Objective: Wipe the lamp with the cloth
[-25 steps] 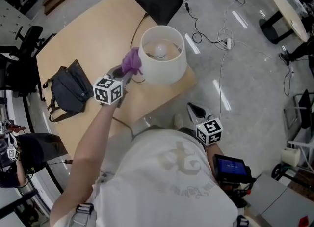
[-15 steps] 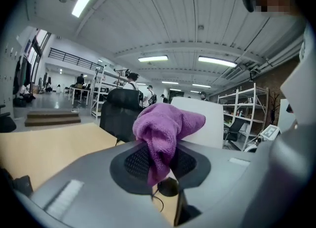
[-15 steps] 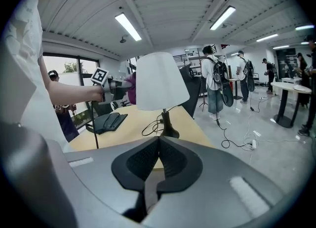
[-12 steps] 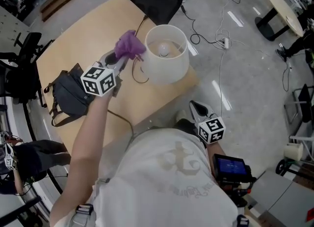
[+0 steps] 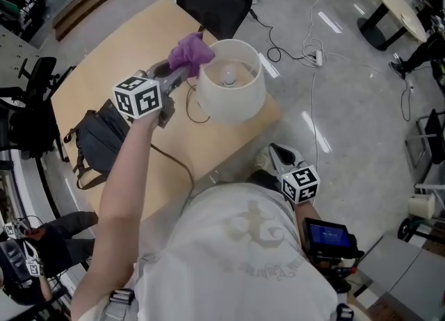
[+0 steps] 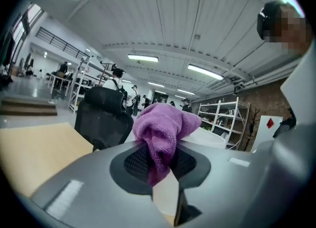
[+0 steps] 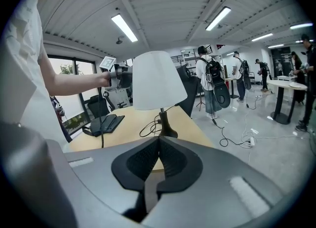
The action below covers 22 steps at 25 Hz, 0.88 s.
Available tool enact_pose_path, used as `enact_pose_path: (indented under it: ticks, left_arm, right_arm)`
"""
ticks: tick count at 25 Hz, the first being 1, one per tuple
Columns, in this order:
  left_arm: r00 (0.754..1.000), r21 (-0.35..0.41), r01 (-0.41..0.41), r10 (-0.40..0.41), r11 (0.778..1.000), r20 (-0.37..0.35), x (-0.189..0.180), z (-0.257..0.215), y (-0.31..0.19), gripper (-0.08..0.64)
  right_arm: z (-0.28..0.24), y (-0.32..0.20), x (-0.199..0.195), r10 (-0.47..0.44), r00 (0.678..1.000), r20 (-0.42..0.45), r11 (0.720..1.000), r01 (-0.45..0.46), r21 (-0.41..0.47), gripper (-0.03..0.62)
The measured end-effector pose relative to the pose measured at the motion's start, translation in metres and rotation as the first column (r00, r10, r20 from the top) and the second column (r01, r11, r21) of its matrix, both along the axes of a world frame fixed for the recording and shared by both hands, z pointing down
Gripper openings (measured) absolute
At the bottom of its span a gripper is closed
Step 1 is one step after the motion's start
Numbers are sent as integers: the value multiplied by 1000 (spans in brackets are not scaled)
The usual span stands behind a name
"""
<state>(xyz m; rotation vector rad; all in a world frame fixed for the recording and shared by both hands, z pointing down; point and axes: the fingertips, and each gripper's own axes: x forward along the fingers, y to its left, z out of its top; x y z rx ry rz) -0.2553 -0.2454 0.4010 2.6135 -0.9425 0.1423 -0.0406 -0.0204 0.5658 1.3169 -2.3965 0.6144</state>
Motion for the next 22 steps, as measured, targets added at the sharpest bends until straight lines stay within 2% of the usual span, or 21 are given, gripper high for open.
enact_pose_path:
  ticks: [3, 10, 16, 19, 22]
  left_arm:
    - [1000, -54, -12, 12, 998, -3, 5, 14, -4, 75]
    - [993, -143, -11, 28, 990, 114, 3, 64, -24, 75]
    - [988, -235, -1, 37, 972, 152, -1, 105, -31, 77]
    - [987, -231, 34, 4, 972, 160, -5, 107, -35, 77]
    - [991, -185, 44, -19, 982, 135, -8, 78, -43, 77]
  right_arm:
    - [-2, -5, 6, 14, 1000, -4, 1000, -14, 4, 14]
    - [4, -6, 24, 50, 999, -14, 999, -50, -17, 14]
    - [5, -10, 39, 59, 998, -14, 998, -59, -30, 14]
    - [4, -20, 45, 41, 999, -16, 999, -41, -25, 14]
    - [-1, -35, 51, 21, 1000, -13, 1000, -21, -10, 14]
